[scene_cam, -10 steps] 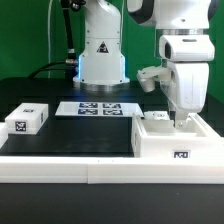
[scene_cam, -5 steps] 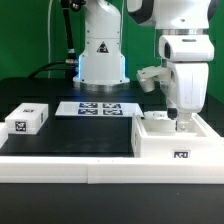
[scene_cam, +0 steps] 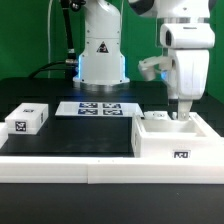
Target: Assemble cabinet
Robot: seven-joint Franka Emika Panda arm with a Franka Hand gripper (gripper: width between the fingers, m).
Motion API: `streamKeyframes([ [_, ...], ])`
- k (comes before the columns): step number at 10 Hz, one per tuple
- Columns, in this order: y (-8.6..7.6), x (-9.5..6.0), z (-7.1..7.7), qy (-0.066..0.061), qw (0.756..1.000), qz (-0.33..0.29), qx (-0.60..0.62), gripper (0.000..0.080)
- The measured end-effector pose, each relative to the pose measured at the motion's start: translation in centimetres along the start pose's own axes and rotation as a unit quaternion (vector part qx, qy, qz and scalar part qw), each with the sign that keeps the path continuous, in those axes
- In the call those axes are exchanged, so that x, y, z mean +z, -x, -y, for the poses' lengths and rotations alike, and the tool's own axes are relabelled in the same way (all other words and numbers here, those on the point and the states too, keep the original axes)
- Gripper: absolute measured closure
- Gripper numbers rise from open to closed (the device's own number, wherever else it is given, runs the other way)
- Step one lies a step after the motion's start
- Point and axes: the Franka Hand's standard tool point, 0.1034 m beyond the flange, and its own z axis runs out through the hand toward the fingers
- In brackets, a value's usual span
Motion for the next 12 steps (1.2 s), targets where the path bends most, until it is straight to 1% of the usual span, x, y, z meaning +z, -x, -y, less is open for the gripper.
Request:
streamKeyframes([
  [2, -0.7, -0.8, 1.6, -0.001, 1.000, 0.002, 0.015, 0.0002],
  [4, -0.3, -0.5, 1.4, -0.003, 1.000, 0.002, 0.019, 0.0002],
  [6, -0.4, -0.4, 1.6, -0.003, 0.999, 0.001, 0.033, 0.0002],
  [7, -1.5, -0.3, 2.9, -0.002, 0.998, -0.002, 0.066, 0.0002],
  [9, -2.9, 0.4, 5.4, -0.007, 0.999, -0.008, 0.052, 0.0002],
  [10, -3.7, 0.9, 6.6, -0.007, 0.999, -0.015, 0.047, 0.0002],
  [11, -4.2, 1.6, 7.1, -0.007, 0.999, -0.022, 0.045, 0.0002],
  [12, -4.4, 2.3, 7.4, -0.004, 0.999, -0.029, 0.046, 0.0002],
])
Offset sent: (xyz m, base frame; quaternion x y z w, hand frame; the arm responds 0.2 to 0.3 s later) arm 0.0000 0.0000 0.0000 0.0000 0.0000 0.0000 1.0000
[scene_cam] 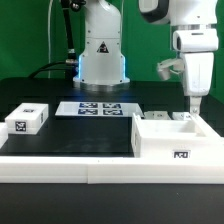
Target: Assemble cabinet
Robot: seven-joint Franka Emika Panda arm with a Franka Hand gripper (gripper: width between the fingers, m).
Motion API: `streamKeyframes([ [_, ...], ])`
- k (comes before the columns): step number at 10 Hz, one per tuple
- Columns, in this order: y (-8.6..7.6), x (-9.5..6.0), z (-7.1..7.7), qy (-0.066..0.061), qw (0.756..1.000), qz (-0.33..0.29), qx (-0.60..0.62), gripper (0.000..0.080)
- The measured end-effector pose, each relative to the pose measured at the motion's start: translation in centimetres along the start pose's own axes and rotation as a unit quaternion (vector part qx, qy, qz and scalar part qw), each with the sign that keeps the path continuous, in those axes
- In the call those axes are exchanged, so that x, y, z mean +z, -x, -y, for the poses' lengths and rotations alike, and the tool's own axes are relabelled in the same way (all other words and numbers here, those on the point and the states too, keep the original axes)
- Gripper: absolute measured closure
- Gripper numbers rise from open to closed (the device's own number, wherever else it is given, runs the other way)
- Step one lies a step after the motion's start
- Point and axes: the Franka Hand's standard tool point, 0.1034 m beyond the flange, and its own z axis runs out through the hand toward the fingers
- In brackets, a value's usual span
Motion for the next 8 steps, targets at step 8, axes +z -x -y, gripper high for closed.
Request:
streamKeyframes([
  [8, -0.2, 2.5, 1.4, -0.008, 1.000, -0.012, -0.002, 0.0002],
])
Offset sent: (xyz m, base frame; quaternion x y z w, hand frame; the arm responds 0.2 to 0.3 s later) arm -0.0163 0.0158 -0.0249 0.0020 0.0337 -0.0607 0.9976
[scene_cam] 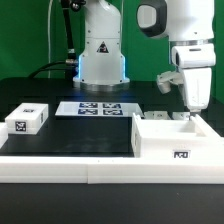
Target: Assemble cabinet
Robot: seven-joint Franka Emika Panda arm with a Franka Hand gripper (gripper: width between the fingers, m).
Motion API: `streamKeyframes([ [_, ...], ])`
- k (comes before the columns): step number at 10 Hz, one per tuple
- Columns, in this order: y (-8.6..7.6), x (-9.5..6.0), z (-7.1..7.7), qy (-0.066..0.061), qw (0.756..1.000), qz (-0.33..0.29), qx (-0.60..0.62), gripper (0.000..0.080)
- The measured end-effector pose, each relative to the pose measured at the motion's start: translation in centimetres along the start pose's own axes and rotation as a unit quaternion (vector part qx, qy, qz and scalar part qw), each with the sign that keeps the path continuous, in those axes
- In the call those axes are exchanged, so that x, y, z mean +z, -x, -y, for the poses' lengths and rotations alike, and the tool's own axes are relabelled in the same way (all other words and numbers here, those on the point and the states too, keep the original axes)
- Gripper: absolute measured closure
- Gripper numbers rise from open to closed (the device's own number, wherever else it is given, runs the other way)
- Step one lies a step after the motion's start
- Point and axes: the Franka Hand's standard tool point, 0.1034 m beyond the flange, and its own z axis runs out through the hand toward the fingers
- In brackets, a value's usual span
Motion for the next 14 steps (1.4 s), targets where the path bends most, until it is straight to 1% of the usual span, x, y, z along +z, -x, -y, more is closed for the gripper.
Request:
streamKeyframes([
  [1, 0.0, 0.0, 0.0, 0.000, 1.000, 0.000, 0.000, 0.0039],
  [2, -0.1, 0.0, 0.0, 0.000, 1.000, 0.000, 0.001, 0.0039],
  [4, -0.1, 0.0, 0.0, 0.000, 1.000, 0.000, 0.003, 0.0394],
  [5, -0.1, 0.0, 0.0, 0.000, 1.000, 0.000, 0.004, 0.0394],
  [6, 0.0, 0.0, 0.0, 0.000, 1.000, 0.000, 0.004, 0.0595],
  [7, 0.0, 0.0, 0.0, 0.000, 1.000, 0.000, 0.004, 0.0595],
  [8, -0.1, -0.1, -0.1, 0.001, 1.000, 0.000, 0.004, 0.0731],
  [12, -0.1, -0.1, -0.1, 0.001, 1.000, 0.000, 0.004, 0.0731],
  [13, -0.1, -0.3, -0.2, 0.001, 1.000, 0.001, 0.004, 0.0731],
  [14, -0.1, -1.1, -0.5, 0.008, 1.000, 0.001, 0.002, 0.0731],
])
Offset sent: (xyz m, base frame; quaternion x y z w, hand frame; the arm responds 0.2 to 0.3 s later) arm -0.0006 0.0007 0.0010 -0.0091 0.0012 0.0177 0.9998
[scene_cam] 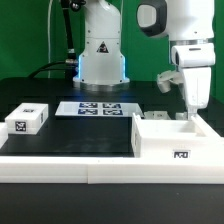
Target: Assemble cabinet
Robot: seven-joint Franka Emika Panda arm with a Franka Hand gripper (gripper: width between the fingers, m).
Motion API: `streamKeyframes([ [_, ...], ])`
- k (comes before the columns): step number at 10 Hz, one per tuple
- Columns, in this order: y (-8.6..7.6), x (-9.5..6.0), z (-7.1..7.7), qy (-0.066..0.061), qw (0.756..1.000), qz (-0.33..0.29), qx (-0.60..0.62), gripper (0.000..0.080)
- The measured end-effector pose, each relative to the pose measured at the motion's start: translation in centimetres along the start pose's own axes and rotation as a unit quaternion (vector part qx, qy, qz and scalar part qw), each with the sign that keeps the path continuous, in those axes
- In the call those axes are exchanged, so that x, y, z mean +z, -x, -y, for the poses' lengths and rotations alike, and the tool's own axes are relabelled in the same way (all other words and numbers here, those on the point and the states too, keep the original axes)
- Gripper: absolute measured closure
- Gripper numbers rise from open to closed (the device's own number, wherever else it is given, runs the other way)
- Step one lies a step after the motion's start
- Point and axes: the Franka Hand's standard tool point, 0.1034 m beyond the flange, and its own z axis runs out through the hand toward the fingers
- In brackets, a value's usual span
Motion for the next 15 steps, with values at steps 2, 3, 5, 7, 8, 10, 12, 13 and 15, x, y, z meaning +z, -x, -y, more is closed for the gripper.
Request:
streamKeyframes([
  [2, 0.7, -2.3, -1.1, 0.008, 1.000, 0.011, -0.005, 0.0729],
  [3, 1.4, -2.9, -1.6, 0.010, 1.000, 0.014, -0.005, 0.0729],
  [5, 2.6, -3.3, -2.4, 0.012, 1.000, 0.017, -0.002, 0.0729],
  [7, 2.5, -3.1, -2.2, 0.010, 1.000, 0.017, 0.000, 0.0729],
  [8, 2.6, -3.1, -2.2, 0.010, 1.000, 0.017, 0.001, 0.0729],
  [10, 2.8, -3.3, -2.8, 0.011, 1.000, 0.018, -0.004, 0.0729],
  [12, 3.1, -3.6, -3.6, 0.012, 1.000, 0.021, -0.003, 0.0729],
  [13, 3.2, -3.6, -3.6, 0.009, 1.000, 0.023, -0.003, 0.0729],
  [15, 3.2, -3.6, -3.6, 0.008, 1.000, 0.023, -0.003, 0.0729],
])
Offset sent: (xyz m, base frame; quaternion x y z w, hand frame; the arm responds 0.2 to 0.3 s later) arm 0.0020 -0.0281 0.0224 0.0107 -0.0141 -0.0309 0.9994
